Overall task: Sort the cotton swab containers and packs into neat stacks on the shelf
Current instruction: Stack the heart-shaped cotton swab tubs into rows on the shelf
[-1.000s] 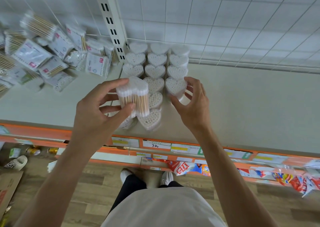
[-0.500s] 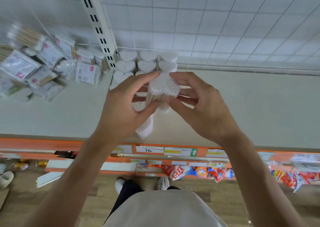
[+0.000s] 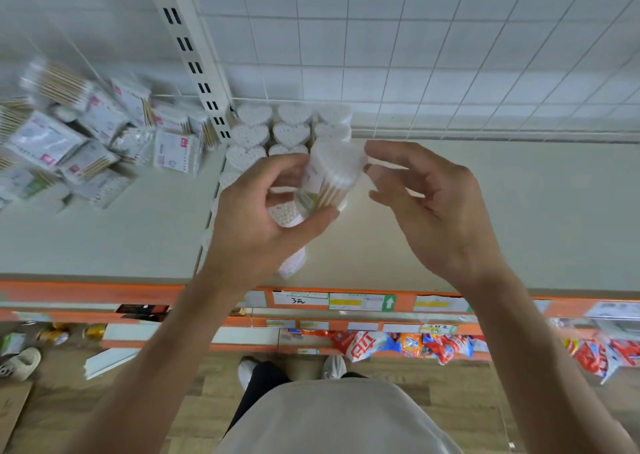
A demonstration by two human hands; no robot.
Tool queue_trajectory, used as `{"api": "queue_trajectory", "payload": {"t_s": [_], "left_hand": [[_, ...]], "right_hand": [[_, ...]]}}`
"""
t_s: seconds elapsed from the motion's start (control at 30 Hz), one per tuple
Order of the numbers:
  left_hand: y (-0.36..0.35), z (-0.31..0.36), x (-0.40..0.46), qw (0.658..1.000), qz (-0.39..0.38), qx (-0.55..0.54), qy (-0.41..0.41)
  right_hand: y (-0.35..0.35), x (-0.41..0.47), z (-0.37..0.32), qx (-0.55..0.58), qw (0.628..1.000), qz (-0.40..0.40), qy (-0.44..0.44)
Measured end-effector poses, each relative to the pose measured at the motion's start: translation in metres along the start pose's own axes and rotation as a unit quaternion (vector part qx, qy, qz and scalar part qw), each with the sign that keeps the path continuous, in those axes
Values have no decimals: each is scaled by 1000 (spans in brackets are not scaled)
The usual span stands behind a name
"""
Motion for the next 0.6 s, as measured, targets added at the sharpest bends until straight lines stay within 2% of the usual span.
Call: {"api": "queue_trajectory", "payload": {"t_s": [0.1,0.2,0.37,0.6], "left_hand": [[-2,9,-4,984,59,160,-56],[-13,16,-10,967,74,222,-99],[-18,25,-18,954,103,246,-140],[-5,12,-17,966,29,232,-111]], "right_hand": [[-7,-6,-5,-57,997,10,-46],[-18,-6,-8,-115,991,17,-64],[-17,-1,-10,-134,988,70,-45],[-9,0,1,-104,994,21,-13]]}}
Point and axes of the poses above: each hand's wrist, its own x-axis towards the middle knuckle, its own y-axis out of the back of the hand, z = x × y, the point moved 7 cm from there along x, towards the middle knuckle, and after that the axes turned 4 degrees about -z, right-handed, at the moved point
